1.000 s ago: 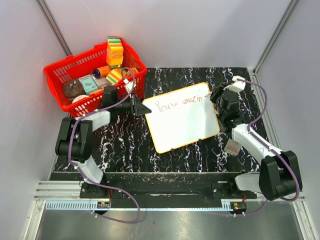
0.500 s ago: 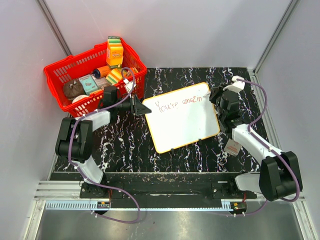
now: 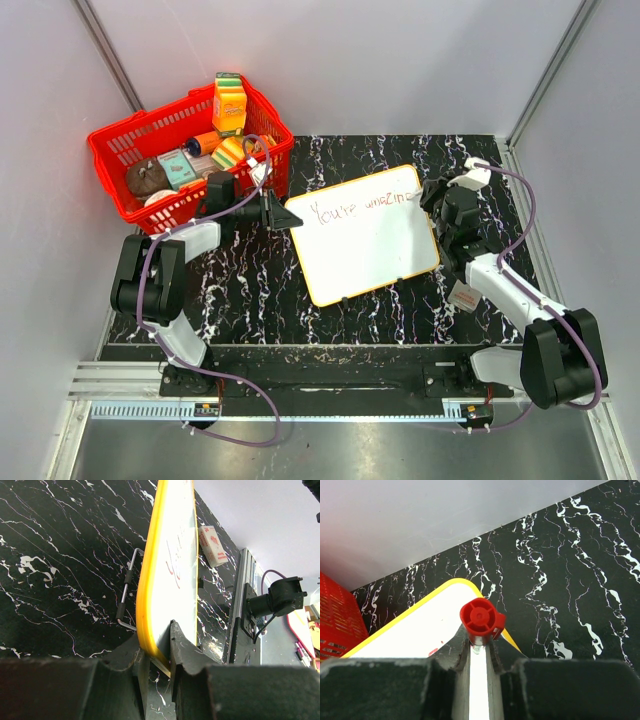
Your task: Write a sentence on the whiteboard
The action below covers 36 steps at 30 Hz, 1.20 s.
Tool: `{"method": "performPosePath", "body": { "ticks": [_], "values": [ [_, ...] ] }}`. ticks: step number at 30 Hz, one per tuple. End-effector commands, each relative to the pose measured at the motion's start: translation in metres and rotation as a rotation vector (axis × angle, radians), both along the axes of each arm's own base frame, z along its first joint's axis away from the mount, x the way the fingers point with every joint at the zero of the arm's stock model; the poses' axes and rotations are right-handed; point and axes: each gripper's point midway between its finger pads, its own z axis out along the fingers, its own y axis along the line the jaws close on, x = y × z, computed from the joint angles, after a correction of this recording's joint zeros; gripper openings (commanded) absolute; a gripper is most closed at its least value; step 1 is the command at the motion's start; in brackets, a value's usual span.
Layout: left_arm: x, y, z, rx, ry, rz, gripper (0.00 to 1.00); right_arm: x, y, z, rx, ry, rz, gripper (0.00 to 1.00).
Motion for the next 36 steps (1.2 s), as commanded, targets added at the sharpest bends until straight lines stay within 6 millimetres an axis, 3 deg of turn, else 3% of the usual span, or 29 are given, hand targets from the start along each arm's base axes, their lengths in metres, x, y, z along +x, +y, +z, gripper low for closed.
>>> {"method": "performPosePath", "body": {
  "ticks": [1,18,36],
  "values": [
    [-0.010,-0.010,-0.042,0.108,-0.073,-0.052,0.00,0.003,-0.010,0.013,-0.006,-0.033,-0.049,0.00],
    [-0.011,-0.010,-0.042,0.107,-0.074,-0.051,0.00,0.018,-0.008,0.036,-0.004,-0.083,-0.056,0.00],
    [-0.010,-0.010,-0.042,0.107,-0.076,-0.052,0.00,0.000,-0.007,-0.001,-0.016,0.005,-0.030,0.00]
  ]
}}
